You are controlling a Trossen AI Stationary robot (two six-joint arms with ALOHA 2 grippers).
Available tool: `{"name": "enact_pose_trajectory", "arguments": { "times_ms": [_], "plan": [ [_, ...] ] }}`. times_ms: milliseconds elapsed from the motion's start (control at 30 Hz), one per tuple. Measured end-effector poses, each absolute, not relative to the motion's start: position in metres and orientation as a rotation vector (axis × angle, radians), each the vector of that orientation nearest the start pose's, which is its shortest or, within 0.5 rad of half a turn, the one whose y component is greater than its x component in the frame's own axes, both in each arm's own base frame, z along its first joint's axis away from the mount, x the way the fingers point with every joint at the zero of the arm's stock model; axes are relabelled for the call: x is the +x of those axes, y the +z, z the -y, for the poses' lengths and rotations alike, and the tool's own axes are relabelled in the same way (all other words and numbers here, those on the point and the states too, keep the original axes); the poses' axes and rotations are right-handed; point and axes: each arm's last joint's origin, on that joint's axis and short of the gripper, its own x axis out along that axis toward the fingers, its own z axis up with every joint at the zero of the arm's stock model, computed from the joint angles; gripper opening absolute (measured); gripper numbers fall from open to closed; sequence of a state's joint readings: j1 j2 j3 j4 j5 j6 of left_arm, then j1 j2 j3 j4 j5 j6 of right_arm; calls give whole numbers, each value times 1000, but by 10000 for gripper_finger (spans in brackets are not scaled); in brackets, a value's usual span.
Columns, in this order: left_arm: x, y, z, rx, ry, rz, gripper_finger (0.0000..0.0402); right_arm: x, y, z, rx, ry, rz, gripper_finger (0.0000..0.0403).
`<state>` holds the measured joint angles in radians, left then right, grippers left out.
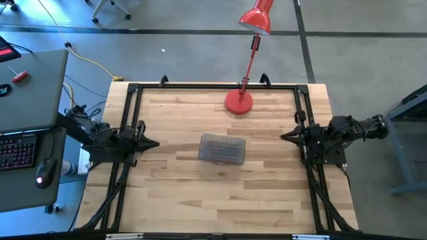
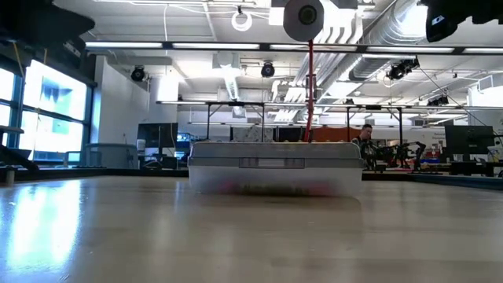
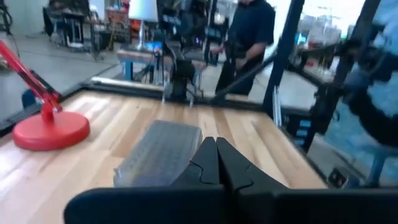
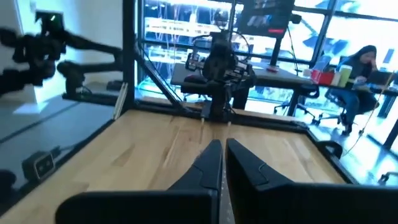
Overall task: Pick & place school supplies into a supply box
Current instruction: Return to Home Position
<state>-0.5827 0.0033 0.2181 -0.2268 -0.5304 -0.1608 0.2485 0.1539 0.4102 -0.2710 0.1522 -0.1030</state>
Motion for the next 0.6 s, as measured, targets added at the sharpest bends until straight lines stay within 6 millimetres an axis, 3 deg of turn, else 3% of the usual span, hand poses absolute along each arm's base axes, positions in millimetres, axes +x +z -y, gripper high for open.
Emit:
{"name": "enact_pose_trajectory", "arguments": {
  "times_ms": [400, 600],
  "plan": [
    [83, 177, 38, -47, -76, -36, 24, 98, 217, -20, -45, 65, 170, 0],
    [84, 175, 39, 72, -112, -43, 25, 100, 207, -20, -23, 67, 154, 0]
  ]
}}
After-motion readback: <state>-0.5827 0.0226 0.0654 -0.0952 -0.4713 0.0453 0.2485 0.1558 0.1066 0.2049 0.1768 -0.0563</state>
